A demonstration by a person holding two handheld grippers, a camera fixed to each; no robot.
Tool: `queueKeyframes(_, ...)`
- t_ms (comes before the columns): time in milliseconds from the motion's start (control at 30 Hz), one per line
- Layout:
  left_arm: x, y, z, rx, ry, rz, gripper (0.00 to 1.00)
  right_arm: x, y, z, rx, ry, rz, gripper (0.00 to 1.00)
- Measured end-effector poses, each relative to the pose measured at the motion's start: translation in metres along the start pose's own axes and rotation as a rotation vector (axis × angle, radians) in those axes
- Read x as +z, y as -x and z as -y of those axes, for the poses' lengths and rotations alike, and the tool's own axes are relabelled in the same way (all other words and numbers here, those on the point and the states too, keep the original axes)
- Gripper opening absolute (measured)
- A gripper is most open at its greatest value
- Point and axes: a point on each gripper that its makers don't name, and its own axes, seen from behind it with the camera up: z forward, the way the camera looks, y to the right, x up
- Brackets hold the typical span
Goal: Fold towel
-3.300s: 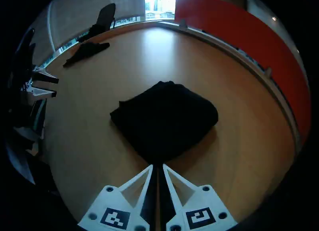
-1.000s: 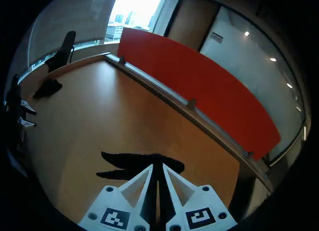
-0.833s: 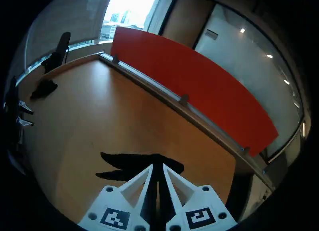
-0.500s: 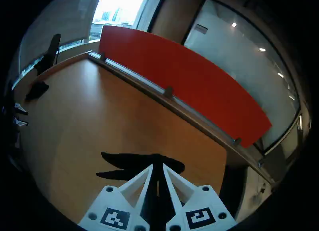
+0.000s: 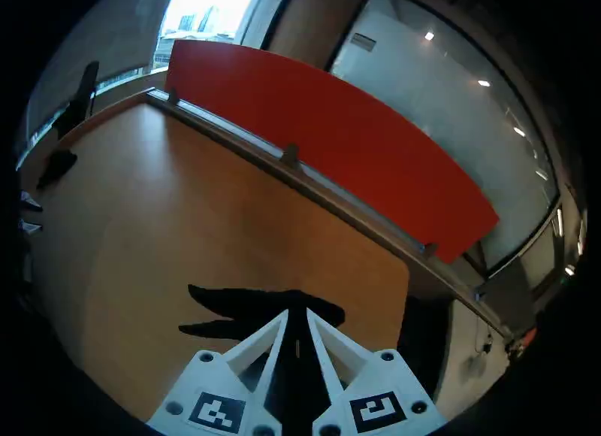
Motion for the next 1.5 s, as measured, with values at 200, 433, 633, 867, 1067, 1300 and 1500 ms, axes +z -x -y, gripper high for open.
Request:
queueKeyframes(200,0.0,-0.001,-0.003,0.008,-0.003,0.001,0.91,0.001,0.011,-0.013,0.025,0.011,0.012,0.02)
queueKeyframes(433,0.0,-0.001,-0.007,0.014,-0.002,0.004,0.91,0.001,0.026,-0.022,0.05,0.02,0.028,0.02)
queueKeyframes(633,0.0,-0.001,-0.009,0.02,0.0,0.009,0.91,-0.003,0.041,-0.026,0.067,0.027,0.04,0.02)
queueKeyframes(867,0.001,-0.002,-0.011,0.026,0.007,0.011,0.91,-0.014,0.066,-0.032,0.095,0.04,0.061,0.02)
queueKeyframes(1067,0.001,-0.005,-0.014,0.036,0.014,0.007,0.91,-0.027,0.096,-0.034,0.119,0.052,0.086,0.02)
queueKeyframes(1300,0.002,-0.005,-0.018,0.045,0.021,0.007,0.91,-0.036,0.121,-0.025,0.143,0.053,0.103,0.02)
queueKeyframes(1500,0.002,-0.006,-0.02,0.053,0.024,0.005,0.91,-0.039,0.134,-0.018,0.158,0.052,0.112,0.02)
